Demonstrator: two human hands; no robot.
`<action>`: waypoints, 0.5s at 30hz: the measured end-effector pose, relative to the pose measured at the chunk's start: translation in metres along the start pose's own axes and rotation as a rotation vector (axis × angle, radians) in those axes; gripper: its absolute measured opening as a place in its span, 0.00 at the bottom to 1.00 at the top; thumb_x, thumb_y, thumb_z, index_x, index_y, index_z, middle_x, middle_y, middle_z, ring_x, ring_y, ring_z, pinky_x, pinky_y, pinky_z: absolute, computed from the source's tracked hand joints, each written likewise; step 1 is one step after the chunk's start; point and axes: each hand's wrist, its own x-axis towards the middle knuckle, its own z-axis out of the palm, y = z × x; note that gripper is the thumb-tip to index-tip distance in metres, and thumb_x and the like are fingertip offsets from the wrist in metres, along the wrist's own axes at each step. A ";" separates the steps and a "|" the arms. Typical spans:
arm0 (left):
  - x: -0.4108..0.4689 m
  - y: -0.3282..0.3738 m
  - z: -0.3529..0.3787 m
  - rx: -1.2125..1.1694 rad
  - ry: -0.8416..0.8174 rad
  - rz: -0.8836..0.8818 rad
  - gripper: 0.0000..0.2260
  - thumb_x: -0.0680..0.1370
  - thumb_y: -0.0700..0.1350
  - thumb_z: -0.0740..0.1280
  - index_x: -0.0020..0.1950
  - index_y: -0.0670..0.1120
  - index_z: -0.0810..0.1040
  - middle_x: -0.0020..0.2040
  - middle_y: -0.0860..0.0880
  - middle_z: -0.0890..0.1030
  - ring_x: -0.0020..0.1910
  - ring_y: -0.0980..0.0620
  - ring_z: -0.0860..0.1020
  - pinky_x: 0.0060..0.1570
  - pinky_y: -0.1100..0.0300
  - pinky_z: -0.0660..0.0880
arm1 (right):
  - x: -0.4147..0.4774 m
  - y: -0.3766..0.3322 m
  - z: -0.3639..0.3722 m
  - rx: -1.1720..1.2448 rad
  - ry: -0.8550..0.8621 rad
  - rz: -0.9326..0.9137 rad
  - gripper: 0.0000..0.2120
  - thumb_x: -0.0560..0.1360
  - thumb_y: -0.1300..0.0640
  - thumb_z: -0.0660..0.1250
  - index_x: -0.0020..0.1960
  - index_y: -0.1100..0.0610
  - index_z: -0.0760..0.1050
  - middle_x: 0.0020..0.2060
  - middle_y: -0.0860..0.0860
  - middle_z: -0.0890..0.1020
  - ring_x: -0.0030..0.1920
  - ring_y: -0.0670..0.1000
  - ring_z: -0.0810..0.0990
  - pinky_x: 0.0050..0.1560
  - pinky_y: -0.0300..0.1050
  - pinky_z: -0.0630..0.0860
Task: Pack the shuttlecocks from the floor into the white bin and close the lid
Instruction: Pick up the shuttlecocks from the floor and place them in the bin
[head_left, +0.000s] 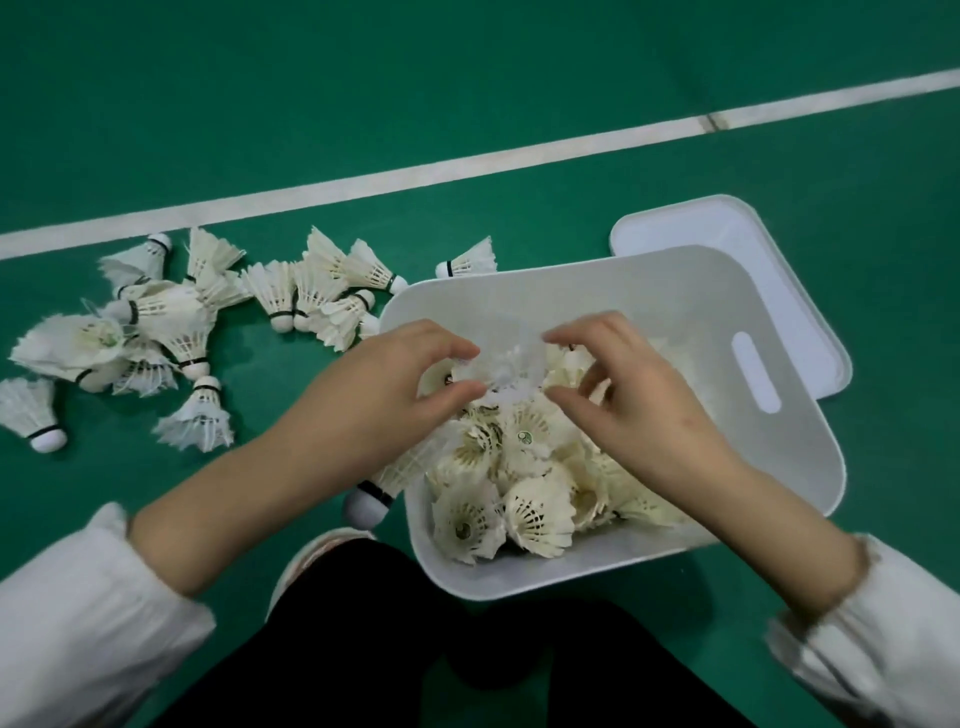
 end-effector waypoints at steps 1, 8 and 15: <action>0.003 0.001 0.002 0.000 -0.004 0.015 0.18 0.74 0.57 0.62 0.61 0.52 0.76 0.58 0.58 0.76 0.50 0.61 0.74 0.53 0.60 0.72 | 0.002 -0.004 0.000 0.032 -0.013 -0.048 0.18 0.74 0.56 0.67 0.62 0.48 0.70 0.56 0.39 0.68 0.40 0.43 0.78 0.43 0.41 0.75; 0.020 0.000 0.011 -0.096 0.002 0.010 0.17 0.74 0.58 0.62 0.59 0.54 0.77 0.55 0.59 0.77 0.44 0.63 0.74 0.46 0.65 0.70 | 0.024 -0.001 0.009 0.135 -0.134 -0.006 0.30 0.73 0.51 0.68 0.69 0.38 0.57 0.52 0.36 0.70 0.37 0.38 0.75 0.41 0.37 0.74; 0.010 -0.005 -0.012 -0.445 0.100 -0.042 0.19 0.74 0.65 0.55 0.58 0.58 0.72 0.50 0.62 0.77 0.43 0.61 0.78 0.41 0.65 0.74 | 0.043 0.035 -0.003 0.156 0.132 0.186 0.21 0.73 0.54 0.69 0.60 0.46 0.62 0.49 0.45 0.76 0.37 0.52 0.79 0.42 0.47 0.76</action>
